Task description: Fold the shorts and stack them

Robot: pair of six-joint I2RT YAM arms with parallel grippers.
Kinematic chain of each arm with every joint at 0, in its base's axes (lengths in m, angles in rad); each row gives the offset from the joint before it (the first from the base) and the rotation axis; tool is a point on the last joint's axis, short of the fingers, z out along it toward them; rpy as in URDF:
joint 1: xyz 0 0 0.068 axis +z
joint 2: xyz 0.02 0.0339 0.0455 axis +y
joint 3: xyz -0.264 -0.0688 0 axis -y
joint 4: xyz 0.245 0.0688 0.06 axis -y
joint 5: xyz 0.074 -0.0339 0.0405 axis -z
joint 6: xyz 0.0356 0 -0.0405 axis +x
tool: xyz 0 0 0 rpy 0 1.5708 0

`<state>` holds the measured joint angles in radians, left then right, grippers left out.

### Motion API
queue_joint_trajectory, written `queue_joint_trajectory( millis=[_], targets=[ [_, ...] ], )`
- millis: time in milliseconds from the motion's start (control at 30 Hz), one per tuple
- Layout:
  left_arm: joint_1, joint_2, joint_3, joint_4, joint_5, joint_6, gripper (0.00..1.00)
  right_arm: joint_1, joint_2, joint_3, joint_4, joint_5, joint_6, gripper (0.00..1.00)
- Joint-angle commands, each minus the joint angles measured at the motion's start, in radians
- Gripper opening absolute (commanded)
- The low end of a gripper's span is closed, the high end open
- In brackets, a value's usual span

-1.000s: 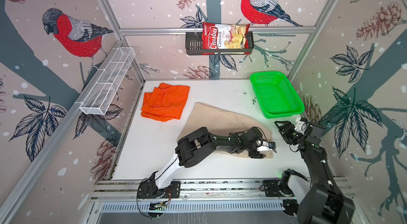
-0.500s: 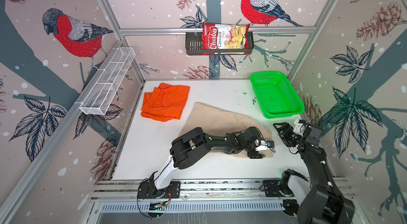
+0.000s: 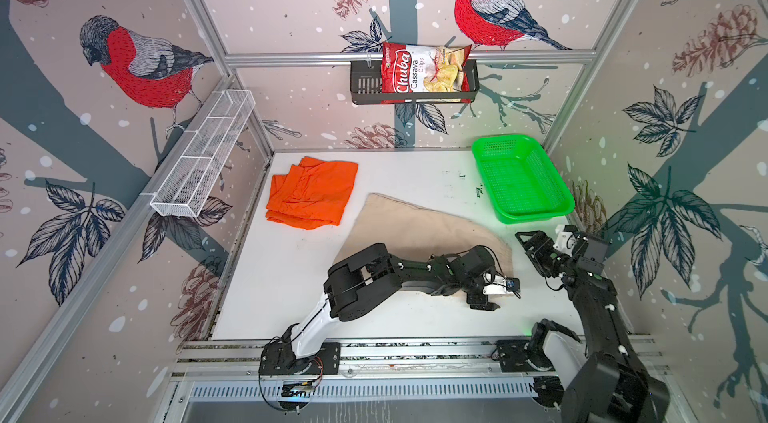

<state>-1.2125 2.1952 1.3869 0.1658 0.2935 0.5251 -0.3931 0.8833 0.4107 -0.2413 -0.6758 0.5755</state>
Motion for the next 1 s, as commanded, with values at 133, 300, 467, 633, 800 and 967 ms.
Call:
queue_joint_trajectory(
  millis=[133,300,467,633,800,967],
  targets=[
    [0.003,0.037,-0.022,0.028,-0.206,-0.041,0.68,0.019,0.006,-0.006,0.0,-0.004,-0.012,0.83],
    [0.007,-0.006,-0.099,0.178,-0.248,-0.16,0.25,0.056,0.009,-0.027,-0.006,-0.025,-0.003,0.84],
    [0.031,-0.086,-0.187,0.324,-0.179,-0.275,0.13,0.064,0.005,-0.061,0.029,-0.124,0.058,0.84],
    [0.068,-0.15,-0.333,0.592,-0.11,-0.387,0.08,0.066,-0.006,-0.06,0.004,-0.149,0.098,0.85],
    [0.108,-0.181,-0.41,0.728,-0.07,-0.463,0.06,0.08,-0.014,-0.094,-0.005,-0.185,0.148,1.0],
    [0.11,-0.176,-0.404,0.711,-0.084,-0.428,0.06,0.187,-0.038,-0.119,0.1,-0.181,0.266,1.0]
  ],
)
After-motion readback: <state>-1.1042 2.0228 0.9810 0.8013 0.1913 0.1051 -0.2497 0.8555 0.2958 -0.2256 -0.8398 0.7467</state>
